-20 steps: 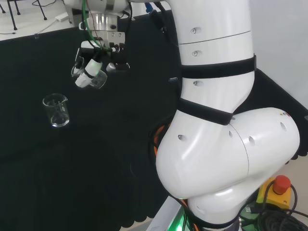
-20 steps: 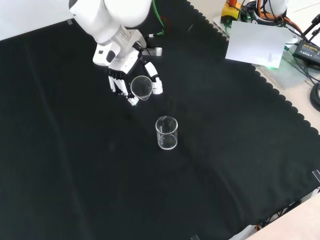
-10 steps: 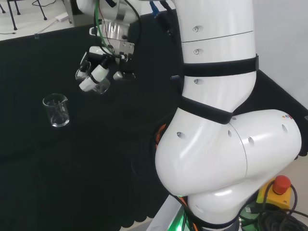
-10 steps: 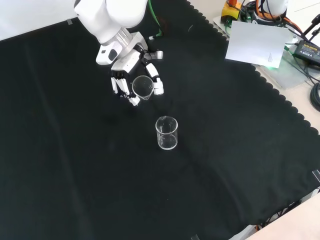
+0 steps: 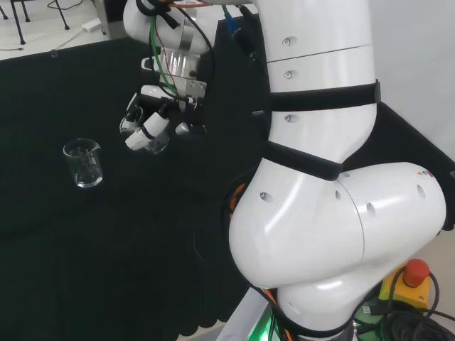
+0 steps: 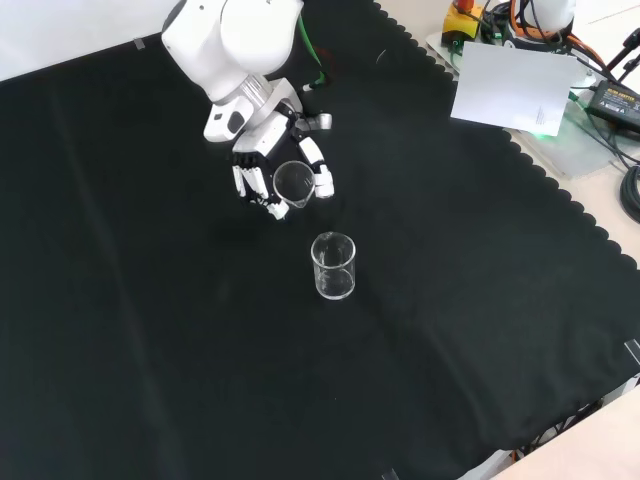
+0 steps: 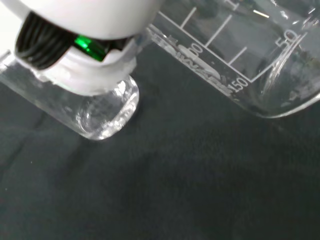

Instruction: Place the beaker back on the table.

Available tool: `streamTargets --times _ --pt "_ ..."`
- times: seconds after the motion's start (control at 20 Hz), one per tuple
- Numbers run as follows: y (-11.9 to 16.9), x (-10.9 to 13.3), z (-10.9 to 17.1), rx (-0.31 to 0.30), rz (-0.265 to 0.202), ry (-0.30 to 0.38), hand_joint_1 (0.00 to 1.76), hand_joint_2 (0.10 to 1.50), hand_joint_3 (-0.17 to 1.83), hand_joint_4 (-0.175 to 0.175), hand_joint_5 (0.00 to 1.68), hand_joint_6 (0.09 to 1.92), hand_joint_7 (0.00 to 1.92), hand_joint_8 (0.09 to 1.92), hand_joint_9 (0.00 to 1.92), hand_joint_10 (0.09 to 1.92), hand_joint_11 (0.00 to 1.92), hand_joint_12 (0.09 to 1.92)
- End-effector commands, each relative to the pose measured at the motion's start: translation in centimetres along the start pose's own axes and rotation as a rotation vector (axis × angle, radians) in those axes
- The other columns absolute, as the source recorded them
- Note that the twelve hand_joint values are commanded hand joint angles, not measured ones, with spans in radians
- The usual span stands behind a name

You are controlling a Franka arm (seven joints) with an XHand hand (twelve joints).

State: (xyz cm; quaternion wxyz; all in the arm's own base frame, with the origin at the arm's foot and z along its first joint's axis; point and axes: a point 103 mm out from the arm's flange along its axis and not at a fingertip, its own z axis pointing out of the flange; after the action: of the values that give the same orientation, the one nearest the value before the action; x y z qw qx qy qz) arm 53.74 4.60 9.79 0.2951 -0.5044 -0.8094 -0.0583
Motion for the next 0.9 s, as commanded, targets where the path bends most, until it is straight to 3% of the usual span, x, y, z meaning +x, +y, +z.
streamTargets --times 0.05,0.35,0.9 --pt "-0.1 -0.5 1.2 -0.029 -0.007 0.063 1.15 0.67 0.54 0.175 1.44 0.31 1.71 0.09 1.64 0.09 0.90 1.06" --pt "-0.4 -0.4 1.5 -0.101 -0.021 0.176 1.15 0.67 0.53 0.175 1.44 0.30 1.68 0.09 1.64 0.09 0.89 1.06" --pt "-0.9 -0.9 2.3 -0.208 0.006 0.192 1.15 0.68 0.51 0.175 1.47 0.23 1.62 0.09 1.60 0.09 0.86 1.07"
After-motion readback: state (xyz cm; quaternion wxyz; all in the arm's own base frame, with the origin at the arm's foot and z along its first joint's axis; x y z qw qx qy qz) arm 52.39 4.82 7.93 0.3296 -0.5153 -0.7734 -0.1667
